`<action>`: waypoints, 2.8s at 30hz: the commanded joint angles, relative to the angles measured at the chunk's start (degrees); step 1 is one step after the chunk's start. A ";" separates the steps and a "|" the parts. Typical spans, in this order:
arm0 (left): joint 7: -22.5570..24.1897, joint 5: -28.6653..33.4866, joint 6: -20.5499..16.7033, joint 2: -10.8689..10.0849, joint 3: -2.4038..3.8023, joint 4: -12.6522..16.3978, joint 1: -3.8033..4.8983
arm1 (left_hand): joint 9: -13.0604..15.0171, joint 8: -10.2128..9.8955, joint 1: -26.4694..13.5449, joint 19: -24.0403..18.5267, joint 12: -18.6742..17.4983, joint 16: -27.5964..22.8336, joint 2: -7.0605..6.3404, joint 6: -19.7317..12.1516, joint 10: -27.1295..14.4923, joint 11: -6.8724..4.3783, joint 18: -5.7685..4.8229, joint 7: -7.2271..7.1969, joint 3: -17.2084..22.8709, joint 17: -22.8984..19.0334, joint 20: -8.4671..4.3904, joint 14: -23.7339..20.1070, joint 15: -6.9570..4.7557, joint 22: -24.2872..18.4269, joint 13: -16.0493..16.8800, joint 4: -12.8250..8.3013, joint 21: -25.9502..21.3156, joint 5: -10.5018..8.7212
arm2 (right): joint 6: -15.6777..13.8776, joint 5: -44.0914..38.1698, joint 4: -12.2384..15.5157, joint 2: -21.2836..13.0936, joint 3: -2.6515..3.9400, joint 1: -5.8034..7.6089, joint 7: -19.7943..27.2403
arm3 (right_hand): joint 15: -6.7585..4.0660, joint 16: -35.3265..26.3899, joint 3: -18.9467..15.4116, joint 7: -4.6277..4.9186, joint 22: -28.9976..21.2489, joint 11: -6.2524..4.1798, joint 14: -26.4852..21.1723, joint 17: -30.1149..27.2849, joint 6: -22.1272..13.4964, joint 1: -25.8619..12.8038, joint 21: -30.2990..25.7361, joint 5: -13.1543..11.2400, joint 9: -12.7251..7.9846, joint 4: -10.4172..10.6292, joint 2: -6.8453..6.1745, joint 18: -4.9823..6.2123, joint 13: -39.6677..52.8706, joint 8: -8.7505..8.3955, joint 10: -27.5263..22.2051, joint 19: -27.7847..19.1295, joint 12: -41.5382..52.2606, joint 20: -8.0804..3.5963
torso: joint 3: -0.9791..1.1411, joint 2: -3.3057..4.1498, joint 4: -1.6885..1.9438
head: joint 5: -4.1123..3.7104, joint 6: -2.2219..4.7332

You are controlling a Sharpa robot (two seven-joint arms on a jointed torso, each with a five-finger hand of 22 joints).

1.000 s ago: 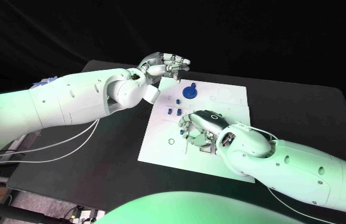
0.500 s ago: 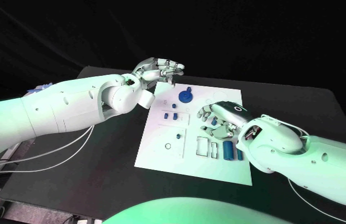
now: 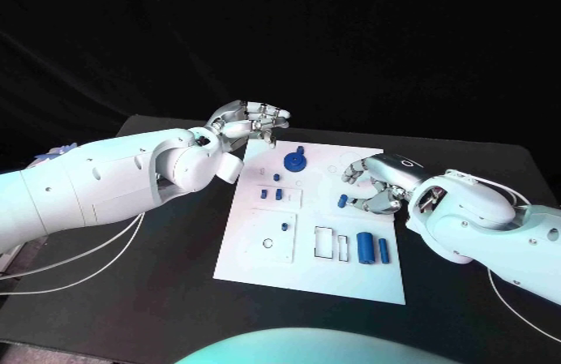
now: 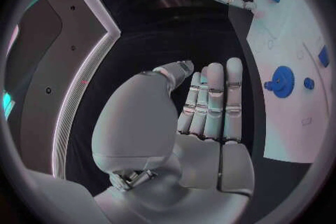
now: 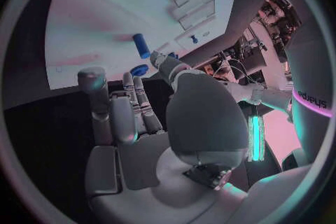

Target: Assemble the parts on the task board

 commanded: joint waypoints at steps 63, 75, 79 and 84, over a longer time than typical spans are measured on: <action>-0.13 -0.15 1.09 0.02 0.00 -0.10 0.03 | 0.15 -0.20 -0.69 -0.05 -0.38 -0.28 0.23 0.11 -0.47 0.01 0.83 0.38 -0.03 -0.07 0.20 -0.43 0.17 -0.15 -0.05 -0.48 -0.46 0.00 | -8.86 1.83 6.34 2.68 0.30 -0.86 -0.29 | -3.40 1.63 8.23 -2.43 6.72 -3.89 2.62 4.00 11.31 2.83 10.02 -4.39 1.52 0.93 5.26 -1.29 -1.35 2.87 19.31 6.83 1.29 -2.93 | 0.02 -0.05 -0.09 | 0.51 -0.65; -0.09 -0.15 1.36 0.73 -0.01 -0.39 0.02 | 0.15 -0.20 -0.69 -0.05 -0.38 -0.28 0.23 0.11 -0.47 0.01 0.83 0.38 -0.03 -0.07 0.20 -0.43 0.17 -0.15 -0.05 -0.48 -0.46 0.00 | -8.13 3.60 5.89 9.90 -0.06 -5.62 2.57 | -3.46 1.59 8.38 -2.45 6.51 -3.94 2.62 3.91 11.30 2.90 9.57 -4.07 1.61 0.79 5.31 -1.19 -1.30 2.96 19.37 6.66 1.19 -2.99 | -0.10 0.00 0.15 | 1.48 -0.65; -0.11 -0.15 1.44 0.94 -0.02 -0.44 0.02 | 0.15 -0.20 -0.69 -0.05 -0.38 -0.28 0.23 0.11 -0.47 0.01 0.83 0.38 -0.03 -0.07 0.20 -0.43 0.17 -0.15 -0.05 -0.48 -0.46 0.00 | -7.77 3.72 4.98 11.68 -0.26 -6.97 3.15 | -3.47 1.57 8.39 -2.45 6.44 -3.94 2.61 3.86 11.28 2.90 9.43 -4.02 1.62 0.77 5.32 -1.16 -1.30 2.96 19.37 6.60 1.17 -3.00 | -0.08 0.05 0.13 | 1.98 -0.84; -0.12 -0.15 1.47 1.05 -0.03 -0.42 0.02 | 0.15 -0.20 -0.69 -0.05 -0.38 -0.28 0.23 0.11 -0.47 0.01 0.83 0.38 -0.03 -0.07 0.20 -0.43 0.17 -0.15 -0.05 -0.48 -0.46 0.00 | -7.42 3.77 3.69 13.16 -0.46 -8.20 3.59 | -3.47 1.57 8.39 -2.45 6.44 -3.94 2.61 3.86 11.28 2.90 9.43 -4.02 1.62 0.77 5.32 -1.16 -1.30 2.96 19.37 6.60 1.17 -3.00 | -0.03 0.09 -0.02 | 2.37 -0.99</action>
